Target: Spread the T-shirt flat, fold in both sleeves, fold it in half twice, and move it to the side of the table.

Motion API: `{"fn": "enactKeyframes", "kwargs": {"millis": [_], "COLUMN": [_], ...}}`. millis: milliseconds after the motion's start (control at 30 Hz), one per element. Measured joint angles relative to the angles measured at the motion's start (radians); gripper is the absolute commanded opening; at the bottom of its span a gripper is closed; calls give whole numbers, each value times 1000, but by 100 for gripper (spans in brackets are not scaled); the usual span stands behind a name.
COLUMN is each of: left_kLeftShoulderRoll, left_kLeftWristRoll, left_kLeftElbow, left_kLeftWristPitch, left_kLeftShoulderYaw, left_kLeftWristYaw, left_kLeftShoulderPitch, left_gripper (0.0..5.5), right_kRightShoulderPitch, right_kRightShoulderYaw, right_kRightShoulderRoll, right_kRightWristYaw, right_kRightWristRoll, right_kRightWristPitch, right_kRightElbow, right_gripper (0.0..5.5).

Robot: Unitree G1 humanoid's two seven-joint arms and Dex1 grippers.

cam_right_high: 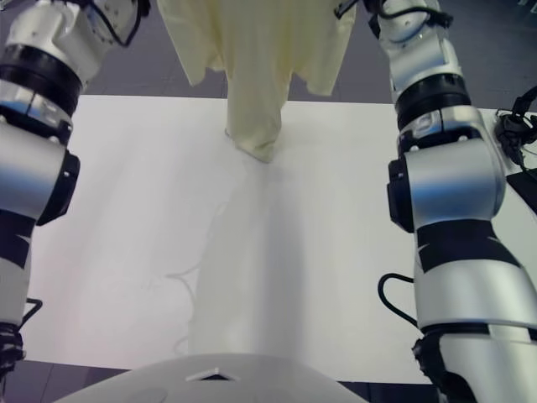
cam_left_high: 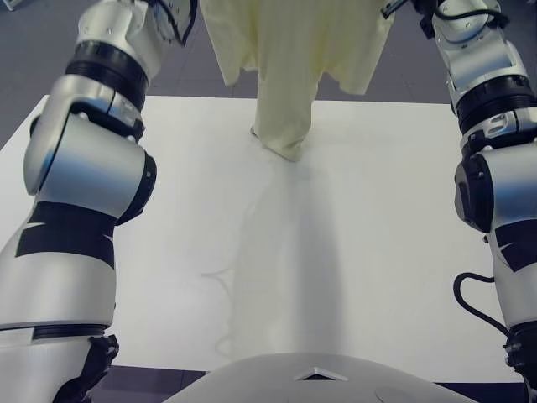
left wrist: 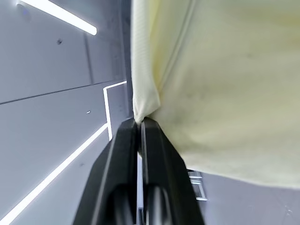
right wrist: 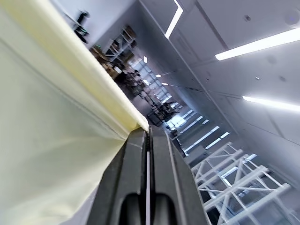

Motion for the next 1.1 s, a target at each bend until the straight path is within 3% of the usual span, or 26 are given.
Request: {"fn": "enactKeyframes", "kwargs": {"millis": [300, 533, 700, 800, 1000, 1100], "left_kLeftShoulderRoll": [151, 248, 325, 361, 366, 366], "left_kLeftWristRoll": [-95, -171, -144, -88, -71, -91], "left_kLeftElbow": [-807, -1399, -1748, -1852, -1943, -2000], "left_kLeftWristPitch": [142, 352, 498, 557, 607, 650], "left_kLeftShoulderYaw": [121, 188, 190, 174, 176, 177], "left_kLeftWristYaw": [-348, -651, -796, -845, -901, -954], "left_kLeftShoulderPitch": [665, 1038, 1386, 1564, 1649, 1686], "left_gripper": [1, 1, 1, 1, 1, 37], "right_kRightShoulderPitch": [554, 991, 1293, 1435, 1590, 1632], "right_kRightShoulderYaw": [-65, -124, -96, -58, -62, -75], "right_kRightShoulderRoll": [-107, -349, -510, -591, -685, -696], "right_kRightWristYaw": [395, 755, 878, 891, 905, 905], "right_kRightWristRoll": [205, 489, 579, 568, 546, 547], "right_kRightWristPitch": [301, 622, 795, 832, 818, 812], "right_kRightElbow": [-639, -1157, -1615, -1772, -1855, -1881], "right_gripper": [0, 0, 0, 0, 0, 47]}}
